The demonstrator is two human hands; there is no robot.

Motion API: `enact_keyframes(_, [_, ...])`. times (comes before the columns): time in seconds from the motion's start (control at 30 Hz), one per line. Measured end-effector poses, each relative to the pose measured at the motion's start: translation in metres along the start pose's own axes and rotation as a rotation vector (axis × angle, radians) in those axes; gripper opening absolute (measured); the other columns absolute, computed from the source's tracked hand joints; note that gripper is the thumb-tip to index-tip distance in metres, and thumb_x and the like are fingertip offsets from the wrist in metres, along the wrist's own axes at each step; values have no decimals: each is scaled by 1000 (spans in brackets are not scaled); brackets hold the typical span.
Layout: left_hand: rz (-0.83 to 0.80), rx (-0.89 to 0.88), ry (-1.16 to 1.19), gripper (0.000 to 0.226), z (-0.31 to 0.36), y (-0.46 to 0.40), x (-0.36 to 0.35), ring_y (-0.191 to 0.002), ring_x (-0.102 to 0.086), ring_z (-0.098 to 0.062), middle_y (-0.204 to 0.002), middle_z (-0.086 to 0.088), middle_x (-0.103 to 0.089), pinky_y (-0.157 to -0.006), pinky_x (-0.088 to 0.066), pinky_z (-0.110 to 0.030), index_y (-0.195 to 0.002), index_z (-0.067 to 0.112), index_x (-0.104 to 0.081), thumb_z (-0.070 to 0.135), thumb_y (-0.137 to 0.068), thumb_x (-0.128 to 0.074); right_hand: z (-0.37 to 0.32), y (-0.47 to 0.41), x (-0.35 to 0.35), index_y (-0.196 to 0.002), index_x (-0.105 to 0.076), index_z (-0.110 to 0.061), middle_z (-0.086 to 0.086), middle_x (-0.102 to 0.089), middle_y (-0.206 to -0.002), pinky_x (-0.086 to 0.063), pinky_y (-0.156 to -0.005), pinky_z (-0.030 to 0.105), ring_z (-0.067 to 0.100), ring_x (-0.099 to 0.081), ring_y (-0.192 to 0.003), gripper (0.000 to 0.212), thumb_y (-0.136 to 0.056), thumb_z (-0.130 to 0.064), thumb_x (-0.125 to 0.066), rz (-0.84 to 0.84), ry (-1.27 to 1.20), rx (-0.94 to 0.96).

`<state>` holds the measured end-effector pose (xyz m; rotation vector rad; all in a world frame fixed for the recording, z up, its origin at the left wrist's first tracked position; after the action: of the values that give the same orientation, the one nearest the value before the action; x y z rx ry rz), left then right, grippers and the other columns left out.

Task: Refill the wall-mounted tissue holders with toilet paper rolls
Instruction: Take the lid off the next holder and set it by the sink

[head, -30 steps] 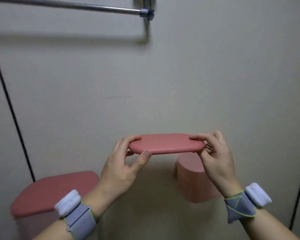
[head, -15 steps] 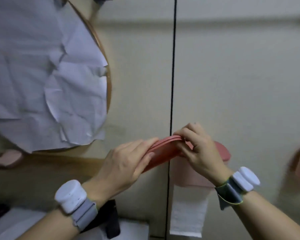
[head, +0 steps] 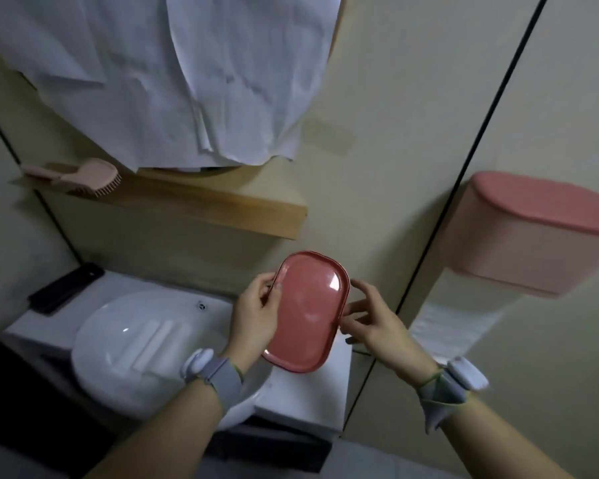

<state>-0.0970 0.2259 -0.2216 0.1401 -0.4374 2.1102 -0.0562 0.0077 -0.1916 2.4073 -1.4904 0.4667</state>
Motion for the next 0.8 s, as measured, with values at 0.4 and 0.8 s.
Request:
enact_keyframes(0.4, [-464,302,-355,43,-117,9,-92,-88,-64,-16,-101,6,-61,-77,-56,-35,-131,28,-48,12,-92,-57,164,-51,-19,-132,-47,-15,13,-71,-85,-59,-73,48,33,-71,-71,56,-81,-5,-69,68,40,-383])
enact_keyframes(0.8, [-702,238,-645,56,-149,10,-111,-102,-60,-30,-117,-9,-50,-92,-49,-38,-141,25,-45,10,-88,-50,201,-80,-43,-133,-39,-16,10,-67,-104,-47,-80,34,33,-64,-99,54,-85,-14,-63,-84,339,-354])
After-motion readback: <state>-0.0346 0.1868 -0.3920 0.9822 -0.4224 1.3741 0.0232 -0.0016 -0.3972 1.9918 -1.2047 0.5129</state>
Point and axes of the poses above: each hand's wrist, its own y-axis away from the middle knuckle, its own x-axis out of the back of the hand, z = x × y, the point moved 3 cm from there along -y, towards the middle knuckle
